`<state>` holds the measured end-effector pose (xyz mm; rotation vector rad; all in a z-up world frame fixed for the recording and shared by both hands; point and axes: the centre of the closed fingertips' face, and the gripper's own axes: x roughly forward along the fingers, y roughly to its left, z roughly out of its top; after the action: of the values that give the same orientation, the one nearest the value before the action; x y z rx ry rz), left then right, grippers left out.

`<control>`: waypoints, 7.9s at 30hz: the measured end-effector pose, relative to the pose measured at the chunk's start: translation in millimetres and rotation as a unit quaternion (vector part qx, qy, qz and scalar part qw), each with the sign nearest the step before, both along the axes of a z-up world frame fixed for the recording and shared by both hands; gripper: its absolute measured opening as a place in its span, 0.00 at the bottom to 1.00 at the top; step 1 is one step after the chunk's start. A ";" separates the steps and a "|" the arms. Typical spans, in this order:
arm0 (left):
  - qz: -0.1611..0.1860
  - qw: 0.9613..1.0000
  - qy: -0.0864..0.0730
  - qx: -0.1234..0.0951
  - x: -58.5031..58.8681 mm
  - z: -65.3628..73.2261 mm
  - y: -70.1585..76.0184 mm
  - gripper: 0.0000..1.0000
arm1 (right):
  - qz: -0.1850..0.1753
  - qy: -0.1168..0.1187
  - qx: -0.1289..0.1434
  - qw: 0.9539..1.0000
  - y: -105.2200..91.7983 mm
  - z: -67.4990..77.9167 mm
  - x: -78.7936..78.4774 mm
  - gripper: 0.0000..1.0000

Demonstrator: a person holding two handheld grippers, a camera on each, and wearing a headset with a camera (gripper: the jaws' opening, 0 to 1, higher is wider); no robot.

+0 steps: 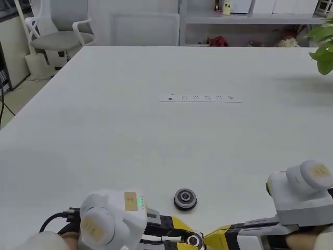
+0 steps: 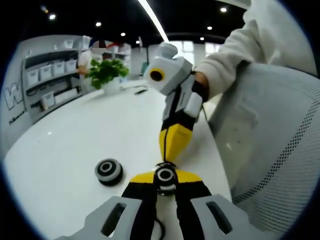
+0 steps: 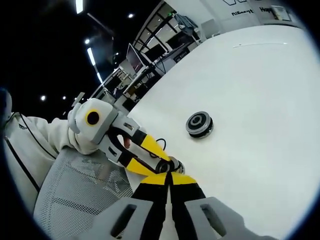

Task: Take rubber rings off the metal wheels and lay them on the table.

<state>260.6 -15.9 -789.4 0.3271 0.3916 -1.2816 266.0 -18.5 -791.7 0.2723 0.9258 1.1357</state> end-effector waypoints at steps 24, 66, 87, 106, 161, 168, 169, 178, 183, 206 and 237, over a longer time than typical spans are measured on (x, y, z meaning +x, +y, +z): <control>0.000 1.000 -0.001 0.000 0.7 -0.1 0.4 0.13 | 0.009 -0.005 0.012 1.000 4.2 5.8 -1.3 0.00; 0.003 0.999 -0.043 0.002 -2.5 89.5 28.0 0.61 | 0.030 -0.041 -0.009 0.999 -4.9 18.6 -5.1 0.00; 0.091 0.994 -0.062 0.003 -12.4 110.6 96.0 0.85 | 0.034 -0.063 -0.007 0.997 -16.8 52.8 -14.6 0.00; 0.195 0.980 -0.027 -0.015 -21.8 88.6 151.1 1.00 | 0.037 -0.079 -0.004 0.996 -15.8 83.4 -22.9 0.00; 0.217 0.975 0.016 -0.049 -36.7 64.2 148.1 1.00 | 0.085 -0.082 0.013 0.993 54.9 81.8 -19.4 0.00; 0.219 0.974 0.017 -0.062 -35.2 68.7 146.6 1.00 | 0.089 -0.070 0.002 0.994 57.8 68.2 -19.2 0.00; 0.219 0.974 0.018 -0.062 -34.9 68.8 146.4 1.00 | 0.089 -0.068 0.002 0.994 58.6 66.8 -19.7 0.00; 0.222 0.973 0.020 -0.063 -36.7 66.5 147.1 1.00 | 0.094 -0.052 -0.012 0.994 62.7 49.0 -21.2 0.00; 0.224 0.972 0.023 -0.063 -37.1 64.6 149.0 1.00 | 0.096 -0.047 -0.021 0.994 64.1 39.8 -20.2 0.00; 0.231 0.970 0.030 -0.066 -40.0 58.0 155.3 0.97 | 0.094 -0.051 -0.069 0.992 61.6 7.3 -10.8 0.00; 0.232 0.970 0.033 -0.063 -41.1 57.6 152.9 0.97 | 0.105 -0.082 -0.100 0.986 64.4 -5.0 -7.1 0.04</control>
<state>219.4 137.0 -731.8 0.0756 0.4120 -0.8542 258.9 45.9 -796.8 -0.0834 0.9281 1.2279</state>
